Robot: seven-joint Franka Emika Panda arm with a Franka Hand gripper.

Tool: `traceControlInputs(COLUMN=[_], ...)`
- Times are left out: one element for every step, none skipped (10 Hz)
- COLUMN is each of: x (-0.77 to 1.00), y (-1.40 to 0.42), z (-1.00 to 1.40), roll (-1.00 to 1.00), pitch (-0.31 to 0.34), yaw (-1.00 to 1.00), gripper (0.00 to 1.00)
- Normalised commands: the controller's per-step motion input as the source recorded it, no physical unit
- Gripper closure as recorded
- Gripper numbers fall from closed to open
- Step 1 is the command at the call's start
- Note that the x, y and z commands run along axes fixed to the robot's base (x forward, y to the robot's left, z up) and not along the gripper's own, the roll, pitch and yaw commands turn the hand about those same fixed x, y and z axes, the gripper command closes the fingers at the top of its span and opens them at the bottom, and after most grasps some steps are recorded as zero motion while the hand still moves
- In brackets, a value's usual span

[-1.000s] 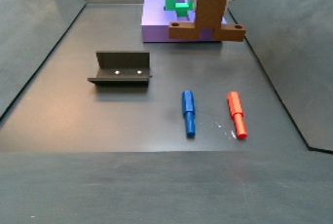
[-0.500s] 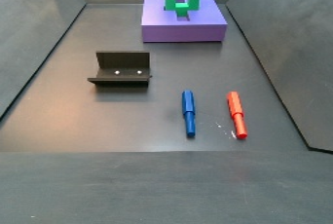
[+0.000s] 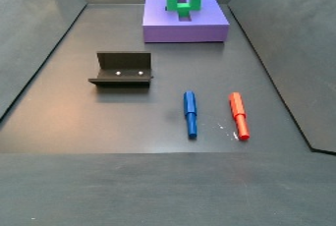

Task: Pick up the brown object. Move up. Move to above the board. Insert the brown object.
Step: Move to above the board, then insert the brown object.

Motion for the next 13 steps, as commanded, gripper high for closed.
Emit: traceControlInputs(x=[0.51, 0.31, 0.14, 0.0, 0.02, 0.03, 0.0, -0.11, -0.26, -0.39, -0.2, 0.0, 0.0], y=[-0.92, -0.58, -0.25, 0.0, -0.05, -0.03, 0.0, 0.0, 0.0, -0.07, -0.1, -0.01, -0.01], z=[0.23, 0.15, 0.07, -0.04, -0.25, -0.31, -0.24, -0.24, -0.1, 0.0, 0.0, 0.0, -0.03], roll=[0.08, 0.08, 0.06, 0.0, -0.03, -0.02, -0.03, 0.0, 0.0, 0.0, -0.02, -0.27, -0.3], pitch=[0.253, 0.165, 0.078, 0.0, 0.0, 0.0, -0.019, -0.037, -0.069, -0.103, -0.14, -0.19, -0.243], yaw=[0.04, 0.03, 0.02, 0.0, -0.02, -0.06, -0.02, -0.17, -0.4, -0.58, -0.73, -0.89, -0.85], gripper=[1.0, 1.0, 1.0, 1.0, 1.0, 1.0, 1.0, 1.0, 1.0, 1.0, 1.0, 1.0, 1.0])
